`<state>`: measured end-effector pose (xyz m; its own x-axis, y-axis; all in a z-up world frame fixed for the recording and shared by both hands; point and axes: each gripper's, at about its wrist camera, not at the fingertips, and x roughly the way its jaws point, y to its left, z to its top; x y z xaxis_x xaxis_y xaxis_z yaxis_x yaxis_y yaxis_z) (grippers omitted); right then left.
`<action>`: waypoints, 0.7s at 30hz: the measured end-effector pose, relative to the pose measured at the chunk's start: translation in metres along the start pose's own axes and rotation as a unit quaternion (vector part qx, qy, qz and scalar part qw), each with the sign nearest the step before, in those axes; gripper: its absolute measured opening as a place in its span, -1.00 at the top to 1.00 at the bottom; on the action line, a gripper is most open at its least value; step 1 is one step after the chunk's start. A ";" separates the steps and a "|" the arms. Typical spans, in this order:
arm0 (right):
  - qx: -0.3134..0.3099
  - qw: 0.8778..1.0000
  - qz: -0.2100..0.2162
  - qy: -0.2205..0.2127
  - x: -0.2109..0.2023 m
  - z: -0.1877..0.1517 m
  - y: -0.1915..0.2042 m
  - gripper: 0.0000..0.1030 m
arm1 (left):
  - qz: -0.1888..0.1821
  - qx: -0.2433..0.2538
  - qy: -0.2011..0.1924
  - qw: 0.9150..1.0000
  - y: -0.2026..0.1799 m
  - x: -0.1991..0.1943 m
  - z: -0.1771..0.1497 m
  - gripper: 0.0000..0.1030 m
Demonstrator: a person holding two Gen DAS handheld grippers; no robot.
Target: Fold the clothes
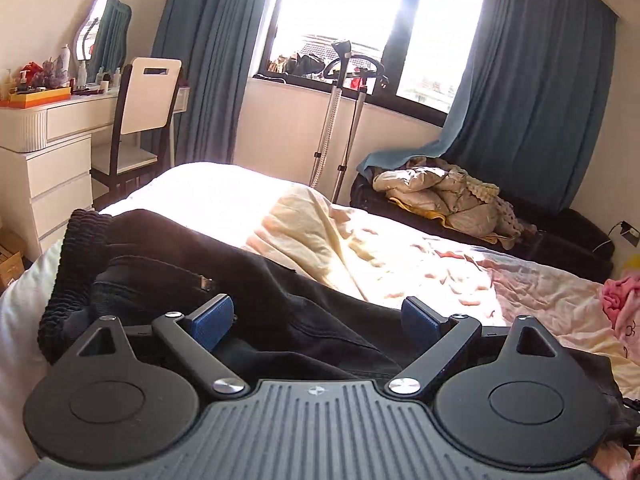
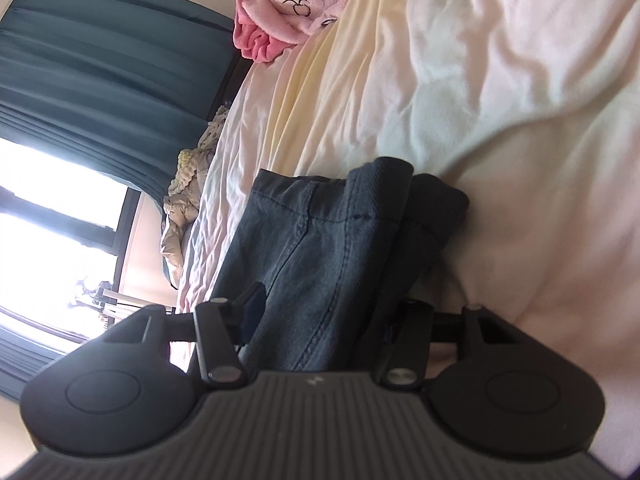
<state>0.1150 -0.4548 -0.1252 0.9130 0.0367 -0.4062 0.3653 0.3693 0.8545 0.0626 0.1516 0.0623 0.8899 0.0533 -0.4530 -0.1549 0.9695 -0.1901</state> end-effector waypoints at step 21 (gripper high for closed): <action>-0.001 1.000 -0.001 -0.029 0.034 -0.004 -0.009 0.81 | 0.045 0.093 0.039 0.994 -0.077 0.122 -0.070 -0.80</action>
<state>0.1420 -0.4536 -0.1479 0.9214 -0.0168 -0.3881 0.3662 0.3715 0.8532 0.1532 0.0663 -0.0392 0.8387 0.1294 -0.5290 -0.1433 0.9896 0.0148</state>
